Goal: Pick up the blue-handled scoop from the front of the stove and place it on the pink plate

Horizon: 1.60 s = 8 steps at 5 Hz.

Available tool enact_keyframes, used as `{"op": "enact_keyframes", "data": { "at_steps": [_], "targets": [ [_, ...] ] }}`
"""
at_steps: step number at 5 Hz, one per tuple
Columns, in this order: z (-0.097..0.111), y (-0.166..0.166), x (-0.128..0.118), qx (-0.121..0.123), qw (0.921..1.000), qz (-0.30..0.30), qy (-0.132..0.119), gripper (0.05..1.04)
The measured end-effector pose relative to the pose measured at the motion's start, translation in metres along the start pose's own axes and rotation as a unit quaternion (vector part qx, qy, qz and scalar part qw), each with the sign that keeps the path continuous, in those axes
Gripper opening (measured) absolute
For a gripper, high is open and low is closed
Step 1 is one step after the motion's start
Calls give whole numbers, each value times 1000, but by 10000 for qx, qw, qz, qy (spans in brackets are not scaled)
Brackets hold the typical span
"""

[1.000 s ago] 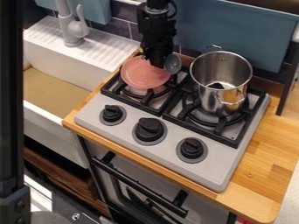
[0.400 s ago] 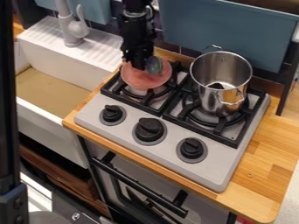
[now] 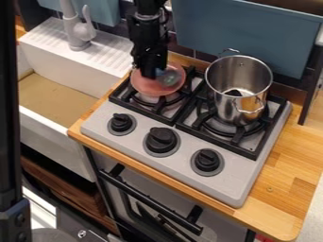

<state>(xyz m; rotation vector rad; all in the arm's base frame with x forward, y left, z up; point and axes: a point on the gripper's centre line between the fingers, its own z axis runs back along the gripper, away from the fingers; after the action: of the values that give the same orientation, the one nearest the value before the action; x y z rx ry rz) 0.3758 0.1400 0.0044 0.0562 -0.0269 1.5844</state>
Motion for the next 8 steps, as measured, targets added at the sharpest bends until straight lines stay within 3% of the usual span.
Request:
{"op": "enact_keyframes", "data": {
  "at_steps": [1, 2, 3, 4, 6, 7, 8],
  "targets": [
    [0, 1, -1, 36, 10000, 23, -17, 905],
    [0, 3, -3, 91, 9999, 30, 69, 999],
    [8, 4, -3, 40, 10000, -66, 52, 999],
    [17, 10, -4, 160, 9995, -167, 206, 999],
    [64, 11, -22, -91, 9967, -693, 419, 999],
    [70, 12, -45, -195, 9918, -1185, 438, 999],
    [70, 26, -64, -240, 9790, -1979, 428, 999]
  ]
}}
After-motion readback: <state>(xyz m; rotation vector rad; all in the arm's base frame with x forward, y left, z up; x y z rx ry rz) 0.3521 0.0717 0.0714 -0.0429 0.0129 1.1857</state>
